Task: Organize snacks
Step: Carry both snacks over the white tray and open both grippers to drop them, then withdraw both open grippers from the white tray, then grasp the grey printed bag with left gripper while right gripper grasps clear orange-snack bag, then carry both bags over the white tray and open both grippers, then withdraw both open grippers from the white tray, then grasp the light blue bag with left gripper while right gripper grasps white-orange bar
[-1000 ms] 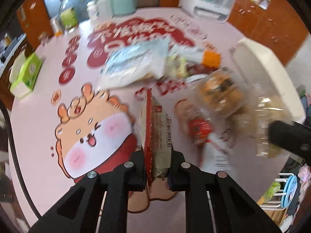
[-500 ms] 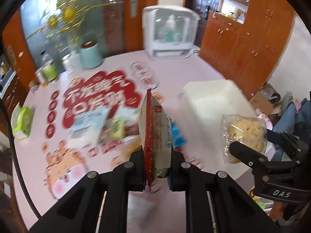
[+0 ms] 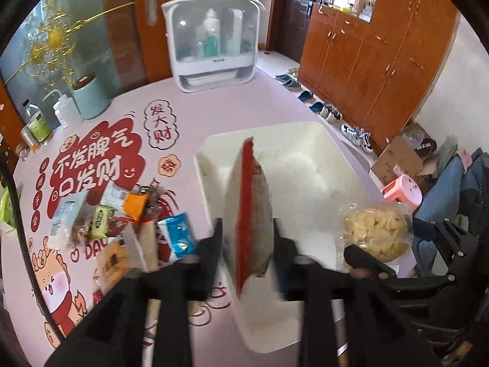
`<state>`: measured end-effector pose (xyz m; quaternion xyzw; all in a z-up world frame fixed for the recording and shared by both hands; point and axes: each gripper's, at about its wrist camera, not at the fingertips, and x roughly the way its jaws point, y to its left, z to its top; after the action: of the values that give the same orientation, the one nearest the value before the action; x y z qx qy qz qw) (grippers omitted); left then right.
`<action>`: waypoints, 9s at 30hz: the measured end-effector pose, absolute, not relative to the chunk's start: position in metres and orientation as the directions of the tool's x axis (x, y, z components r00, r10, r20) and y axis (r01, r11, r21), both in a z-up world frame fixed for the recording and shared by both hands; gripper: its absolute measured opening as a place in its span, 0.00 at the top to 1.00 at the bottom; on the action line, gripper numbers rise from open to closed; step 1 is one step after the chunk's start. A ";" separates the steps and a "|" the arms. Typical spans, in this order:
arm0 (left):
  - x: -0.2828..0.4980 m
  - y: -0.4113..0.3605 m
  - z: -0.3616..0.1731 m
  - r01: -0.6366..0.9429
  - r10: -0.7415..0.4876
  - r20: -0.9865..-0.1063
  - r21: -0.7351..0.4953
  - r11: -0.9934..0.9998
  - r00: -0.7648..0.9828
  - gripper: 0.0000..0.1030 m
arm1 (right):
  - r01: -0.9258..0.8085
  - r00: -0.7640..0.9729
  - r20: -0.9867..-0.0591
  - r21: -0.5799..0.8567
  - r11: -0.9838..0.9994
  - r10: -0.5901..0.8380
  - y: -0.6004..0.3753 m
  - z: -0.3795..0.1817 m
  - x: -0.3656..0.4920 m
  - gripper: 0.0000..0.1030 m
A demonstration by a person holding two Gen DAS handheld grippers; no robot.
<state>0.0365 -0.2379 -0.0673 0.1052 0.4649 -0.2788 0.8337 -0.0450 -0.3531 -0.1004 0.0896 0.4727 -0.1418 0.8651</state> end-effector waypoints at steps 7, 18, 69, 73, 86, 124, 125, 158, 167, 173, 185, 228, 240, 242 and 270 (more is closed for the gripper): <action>0.027 -0.259 -0.078 0.582 -0.341 -0.840 -0.037 0.813 0.423 0.01 | 0.293 0.539 -0.813 -0.065 0.954 -0.221 -0.360 -0.110 -0.045 0.00; 0.021 -0.232 -0.078 0.526 -0.380 -0.777 -0.076 0.847 0.501 0.01 | 0.272 0.530 -0.831 -0.024 0.962 -0.171 -0.362 -0.119 -0.035 0.00; 0.040 0.000 -0.054 0.417 -0.259 -0.774 0.008 0.909 0.578 0.01 | 0.154 0.712 -0.701 0.105 0.982 -0.036 -0.181 -0.068 0.019 0.00; 0.047 0.013 -0.074 0.433 -0.251 -0.814 0.001 0.902 0.524 0.01 | 0.156 0.693 -0.719 0.096 0.983 -0.040 -0.169 -0.080 0.035 0.00; 0.062 0.024 -0.190 0.458 -0.204 -0.951 -0.078 0.885 0.234 0.01 | 0.118 0.479 -0.871 0.186 0.975 0.108 -0.146 -0.177 0.096 0.13; 0.072 0.029 -0.179 0.310 -0.175 -0.938 -0.078 0.947 0.298 0.47 | -0.018 0.417 -0.871 0.276 0.961 0.259 -0.137 -0.188 0.090 0.62; 0.071 0.028 -0.176 0.310 -0.179 -0.935 -0.080 0.947 0.307 0.47 | -0.020 0.422 -0.870 0.273 0.962 0.256 -0.138 -0.185 0.087 0.62; 0.057 -0.206 -0.012 0.576 -0.451 -0.710 -0.078 0.813 0.540 0.46 | 0.216 0.770 -0.624 0.063 0.974 -0.131 -0.334 -0.014 -0.026 0.62; 0.065 -0.268 -0.023 0.563 -0.423 -0.726 -0.060 0.825 0.542 0.46 | 0.302 0.755 -0.621 0.048 0.952 -0.208 -0.391 -0.019 -0.022 0.62; 0.065 -0.288 -0.027 0.556 -0.395 -0.731 -0.026 0.831 0.556 0.45 | 0.306 0.741 -0.640 0.050 0.951 -0.205 -0.407 -0.029 -0.015 0.62; 0.070 -0.306 -0.034 0.552 -0.352 -0.737 0.033 0.833 0.576 0.42 | 0.294 0.723 -0.664 0.046 0.955 -0.191 -0.417 -0.045 -0.002 0.62; 0.034 -0.266 -0.046 0.534 -0.284 -0.765 0.092 0.841 0.578 0.01 | 0.332 0.711 -0.679 0.094 0.939 -0.184 -0.397 -0.056 -0.039 0.40; 0.022 -0.150 -0.085 0.372 -0.138 -0.837 0.083 0.924 0.530 0.01 | 0.275 0.640 -0.758 0.076 0.958 -0.123 -0.356 -0.087 -0.041 0.40; 0.024 -0.129 -0.088 0.333 -0.105 -0.841 0.093 0.938 0.531 0.01 | 0.240 0.639 -0.762 0.073 0.968 -0.102 -0.341 -0.089 -0.032 0.40; 0.241 0.007 -0.215 0.283 -0.051 -0.933 0.055 0.957 0.356 0.01 | -0.011 0.432 -0.902 0.015 1.000 0.018 -0.152 -0.182 0.212 0.40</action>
<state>0.2414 0.0068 -0.2147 0.1039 0.5582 -0.1024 0.8168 0.2123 -0.1525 -0.1823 0.0034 0.5330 0.0084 0.8460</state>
